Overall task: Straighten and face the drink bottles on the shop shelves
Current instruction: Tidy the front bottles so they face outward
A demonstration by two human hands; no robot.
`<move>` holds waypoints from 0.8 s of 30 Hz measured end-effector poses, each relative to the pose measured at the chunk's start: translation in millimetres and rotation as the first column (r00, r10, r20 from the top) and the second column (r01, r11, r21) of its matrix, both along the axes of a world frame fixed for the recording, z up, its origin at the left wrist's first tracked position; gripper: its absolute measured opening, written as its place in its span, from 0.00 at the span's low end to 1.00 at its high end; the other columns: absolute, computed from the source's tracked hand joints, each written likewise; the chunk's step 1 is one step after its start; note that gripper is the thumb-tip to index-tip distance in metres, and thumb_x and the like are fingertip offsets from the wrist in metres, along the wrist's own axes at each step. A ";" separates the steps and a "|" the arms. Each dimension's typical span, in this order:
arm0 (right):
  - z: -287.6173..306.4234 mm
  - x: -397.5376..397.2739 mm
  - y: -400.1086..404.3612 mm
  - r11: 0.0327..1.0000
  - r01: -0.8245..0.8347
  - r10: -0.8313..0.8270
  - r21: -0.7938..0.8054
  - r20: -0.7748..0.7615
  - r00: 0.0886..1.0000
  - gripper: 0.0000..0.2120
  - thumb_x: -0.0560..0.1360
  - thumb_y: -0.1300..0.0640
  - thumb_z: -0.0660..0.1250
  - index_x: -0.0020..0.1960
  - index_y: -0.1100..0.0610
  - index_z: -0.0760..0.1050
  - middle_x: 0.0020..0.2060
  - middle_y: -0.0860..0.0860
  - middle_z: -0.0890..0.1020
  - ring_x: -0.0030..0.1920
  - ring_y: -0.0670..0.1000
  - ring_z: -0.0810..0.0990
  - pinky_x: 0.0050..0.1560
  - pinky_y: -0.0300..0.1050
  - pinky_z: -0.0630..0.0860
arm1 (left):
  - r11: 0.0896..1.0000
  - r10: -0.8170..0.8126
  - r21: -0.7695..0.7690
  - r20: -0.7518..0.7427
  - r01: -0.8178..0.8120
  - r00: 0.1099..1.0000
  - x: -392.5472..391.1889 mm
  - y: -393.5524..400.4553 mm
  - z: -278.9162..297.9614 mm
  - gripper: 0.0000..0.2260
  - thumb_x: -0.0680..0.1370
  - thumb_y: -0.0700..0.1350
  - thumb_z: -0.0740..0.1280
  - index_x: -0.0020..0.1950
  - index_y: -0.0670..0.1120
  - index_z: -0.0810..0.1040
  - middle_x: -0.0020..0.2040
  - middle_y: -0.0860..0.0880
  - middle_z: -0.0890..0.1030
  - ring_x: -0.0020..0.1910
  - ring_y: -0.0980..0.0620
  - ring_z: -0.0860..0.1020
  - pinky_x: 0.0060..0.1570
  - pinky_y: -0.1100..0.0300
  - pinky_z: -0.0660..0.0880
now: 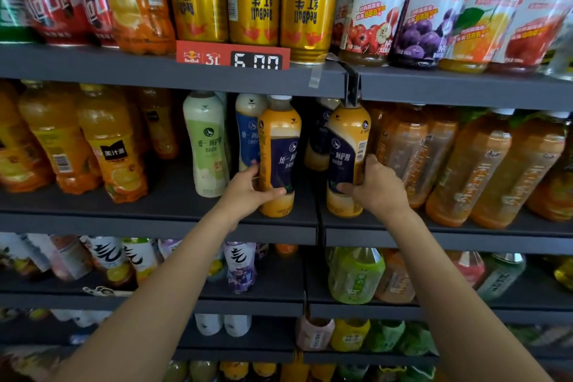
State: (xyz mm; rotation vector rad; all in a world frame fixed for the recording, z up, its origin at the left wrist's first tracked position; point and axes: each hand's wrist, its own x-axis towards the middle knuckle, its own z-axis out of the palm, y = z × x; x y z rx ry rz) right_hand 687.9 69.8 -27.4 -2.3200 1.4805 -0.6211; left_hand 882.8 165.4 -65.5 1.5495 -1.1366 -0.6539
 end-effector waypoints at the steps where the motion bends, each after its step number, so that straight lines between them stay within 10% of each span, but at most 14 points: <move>1: -0.2 0.0 4.9 0.999 0.030 -0.031 -0.018 -0.017 0.999 0.25 0.71 0.49 0.72 0.59 0.61 0.66 0.55 0.59 0.78 0.56 0.63 0.77 0.51 0.55 0.74 | 1.000 0.002 -0.002 -0.009 -0.002 1.000 -0.1 0.4 -0.3 0.17 0.72 0.39 0.72 0.58 0.50 0.73 0.53 0.53 0.78 0.52 0.57 0.75 0.53 0.64 0.70; 15: -32.9 -14.6 37.4 0.973 0.047 -0.011 -0.228 0.156 0.988 0.22 0.74 0.50 0.69 0.58 0.63 0.65 0.55 0.58 0.76 0.53 0.63 0.76 0.46 0.56 0.74 | 1.000 -0.002 0.005 -0.004 0.002 1.000 -2.3 3.1 -0.8 0.19 0.73 0.40 0.71 0.61 0.51 0.71 0.54 0.52 0.77 0.57 0.54 0.74 0.59 0.60 0.69; 24: -22.0 5.6 32.6 0.939 -0.049 -0.006 -0.340 -0.158 0.987 0.24 0.76 0.48 0.65 0.65 0.60 0.61 0.58 0.55 0.73 0.53 0.63 0.78 0.44 0.52 0.73 | 1.000 -0.017 -0.006 0.003 0.017 1.000 -0.1 5.9 -4.1 0.18 0.73 0.40 0.71 0.61 0.50 0.73 0.56 0.51 0.78 0.57 0.54 0.75 0.56 0.62 0.70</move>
